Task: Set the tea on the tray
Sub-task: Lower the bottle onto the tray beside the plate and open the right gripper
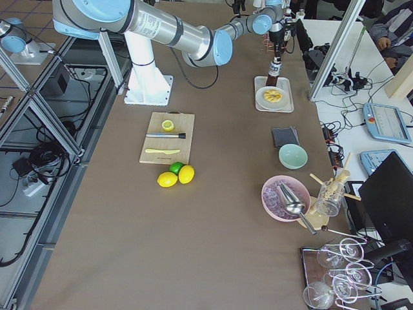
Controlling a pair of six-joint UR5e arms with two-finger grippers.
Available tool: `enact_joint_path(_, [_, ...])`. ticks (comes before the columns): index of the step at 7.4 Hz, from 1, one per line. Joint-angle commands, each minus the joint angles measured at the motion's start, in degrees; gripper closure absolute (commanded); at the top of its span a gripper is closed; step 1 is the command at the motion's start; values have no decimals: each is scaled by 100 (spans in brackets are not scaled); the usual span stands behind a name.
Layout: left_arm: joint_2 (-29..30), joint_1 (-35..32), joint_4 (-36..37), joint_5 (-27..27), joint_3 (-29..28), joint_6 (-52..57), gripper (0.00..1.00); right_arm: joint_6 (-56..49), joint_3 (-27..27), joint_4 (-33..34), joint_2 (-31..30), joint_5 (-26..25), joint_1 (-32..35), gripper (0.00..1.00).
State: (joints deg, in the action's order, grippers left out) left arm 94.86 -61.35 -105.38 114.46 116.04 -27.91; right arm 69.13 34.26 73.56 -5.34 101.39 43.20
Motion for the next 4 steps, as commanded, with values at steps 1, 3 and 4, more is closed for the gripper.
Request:
enact_joint_path(1, [-55, -9, -78, -11, 33, -39, 3, -13, -104, -114, 77, 100, 13, 1])
enact_joint_path(3, [-73, -26, -114, 41, 59, -65, 3, -5, -69, -79, 165, 293, 83, 0])
enact_joint_path(4, [-82, -113, -114, 67, 112, -74, 3, -153, 314, 139, 52, 868, 336, 0])
